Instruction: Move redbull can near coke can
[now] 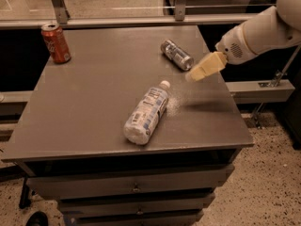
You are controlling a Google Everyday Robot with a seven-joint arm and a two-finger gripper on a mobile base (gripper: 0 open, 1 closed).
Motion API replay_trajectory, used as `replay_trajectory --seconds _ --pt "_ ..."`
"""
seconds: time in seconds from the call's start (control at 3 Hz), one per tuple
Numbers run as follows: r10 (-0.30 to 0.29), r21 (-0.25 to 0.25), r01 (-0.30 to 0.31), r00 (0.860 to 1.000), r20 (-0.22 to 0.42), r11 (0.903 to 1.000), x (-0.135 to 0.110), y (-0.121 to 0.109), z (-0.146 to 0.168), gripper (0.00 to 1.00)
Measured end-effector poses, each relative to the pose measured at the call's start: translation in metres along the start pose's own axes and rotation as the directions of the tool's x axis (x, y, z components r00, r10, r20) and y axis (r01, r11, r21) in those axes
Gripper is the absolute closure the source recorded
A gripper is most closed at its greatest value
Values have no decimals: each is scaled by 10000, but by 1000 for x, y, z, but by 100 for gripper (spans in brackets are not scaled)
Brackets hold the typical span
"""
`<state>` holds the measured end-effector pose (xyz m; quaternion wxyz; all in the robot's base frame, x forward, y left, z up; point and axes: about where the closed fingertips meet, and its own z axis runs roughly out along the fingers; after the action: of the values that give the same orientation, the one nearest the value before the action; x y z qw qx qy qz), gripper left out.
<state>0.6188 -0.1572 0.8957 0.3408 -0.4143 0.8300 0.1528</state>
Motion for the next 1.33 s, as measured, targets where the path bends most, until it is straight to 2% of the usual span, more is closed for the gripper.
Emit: replay_trajectory --seconds 0.33,0.67,1.33 --pt "11 675 -73 9958 921 9977 -30 -17 26 0" --pt "61 1135 -212 9912 1319 9933 -46 -25 52 0" --pt "311 1685 -531 9910 1304 9843 -46 -41 93 0"
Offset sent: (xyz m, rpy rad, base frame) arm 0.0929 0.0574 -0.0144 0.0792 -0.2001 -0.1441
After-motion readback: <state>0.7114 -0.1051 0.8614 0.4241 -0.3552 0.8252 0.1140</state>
